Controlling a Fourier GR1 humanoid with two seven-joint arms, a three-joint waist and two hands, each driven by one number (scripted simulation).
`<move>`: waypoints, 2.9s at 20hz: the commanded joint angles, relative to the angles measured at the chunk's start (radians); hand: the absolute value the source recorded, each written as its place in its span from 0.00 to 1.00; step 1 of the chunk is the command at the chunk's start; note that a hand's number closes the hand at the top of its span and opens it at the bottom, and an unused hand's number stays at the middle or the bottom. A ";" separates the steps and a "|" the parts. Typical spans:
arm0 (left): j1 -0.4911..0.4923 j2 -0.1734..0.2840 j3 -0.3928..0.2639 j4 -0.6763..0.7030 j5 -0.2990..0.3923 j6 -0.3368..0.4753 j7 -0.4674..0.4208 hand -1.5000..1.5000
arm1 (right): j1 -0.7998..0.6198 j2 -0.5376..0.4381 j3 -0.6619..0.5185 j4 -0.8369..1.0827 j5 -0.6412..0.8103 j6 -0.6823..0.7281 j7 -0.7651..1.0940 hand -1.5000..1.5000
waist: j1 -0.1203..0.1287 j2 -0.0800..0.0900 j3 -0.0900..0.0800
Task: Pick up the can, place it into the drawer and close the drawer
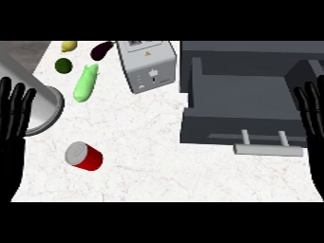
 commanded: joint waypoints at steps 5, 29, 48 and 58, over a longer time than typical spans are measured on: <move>-0.001 0.115 -0.211 -0.031 0.360 -0.455 -0.065 0.00 | -0.034 0.012 -0.004 0.011 0.003 -0.015 -0.003 0.00 | -0.061 0.015 -0.019; 0.054 0.619 0.114 0.332 0.823 -0.981 0.101 0.00 | 0.264 0.025 -0.083 0.001 -0.014 0.016 0.086 0.00 | -0.045 0.018 -0.012; -0.045 0.285 0.130 0.512 0.400 -1.092 0.018 0.00 | 0.289 0.023 -0.182 0.070 -0.045 0.119 -0.013 0.00 | -0.042 0.017 -0.012; -0.117 0.246 0.176 0.725 0.047 -1.105 -0.278 0.00 | 0.230 -0.025 -0.247 0.077 -0.121 0.151 0.056 0.00 | -0.045 0.018 -0.014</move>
